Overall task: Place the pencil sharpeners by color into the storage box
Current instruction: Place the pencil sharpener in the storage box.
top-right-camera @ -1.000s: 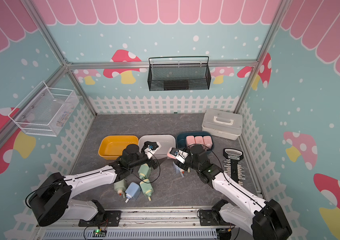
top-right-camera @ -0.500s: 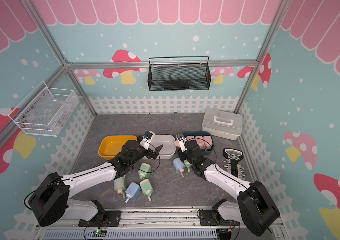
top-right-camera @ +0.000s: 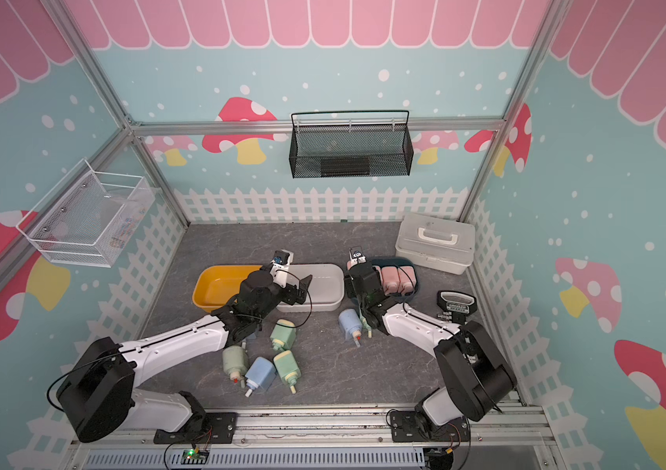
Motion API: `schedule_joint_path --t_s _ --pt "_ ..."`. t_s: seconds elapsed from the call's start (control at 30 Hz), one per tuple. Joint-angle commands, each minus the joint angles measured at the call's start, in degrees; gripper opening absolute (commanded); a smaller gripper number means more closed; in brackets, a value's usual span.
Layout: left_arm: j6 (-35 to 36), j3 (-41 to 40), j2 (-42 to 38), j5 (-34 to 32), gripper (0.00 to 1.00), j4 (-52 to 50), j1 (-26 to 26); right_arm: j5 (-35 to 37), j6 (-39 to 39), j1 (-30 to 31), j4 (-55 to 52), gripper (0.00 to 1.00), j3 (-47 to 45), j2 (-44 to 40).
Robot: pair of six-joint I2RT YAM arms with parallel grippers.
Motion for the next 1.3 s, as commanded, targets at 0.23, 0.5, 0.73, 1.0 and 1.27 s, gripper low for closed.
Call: schedule_joint_path --t_s 0.23,0.5,0.73,1.0,1.27 --pt "-6.79 7.88 6.92 -0.28 0.99 -9.33 0.33 4.28 1.9 -0.11 7.78 0.0 3.27 6.67" --pt "-6.42 10.33 9.18 4.43 0.99 -13.0 0.35 3.02 0.87 -0.1 11.95 0.0 2.61 10.34" --pt "-8.53 11.1 11.08 4.83 0.99 -13.13 0.35 2.24 1.5 -0.1 12.59 0.04 2.26 11.45" --pt "-11.09 12.44 13.13 6.76 0.99 -14.04 0.38 3.23 2.95 -0.14 12.57 0.16 1.56 12.22" --pt "-11.62 13.5 14.48 6.5 0.99 -15.58 0.28 3.28 3.47 -0.09 12.0 0.37 1.27 11.93"
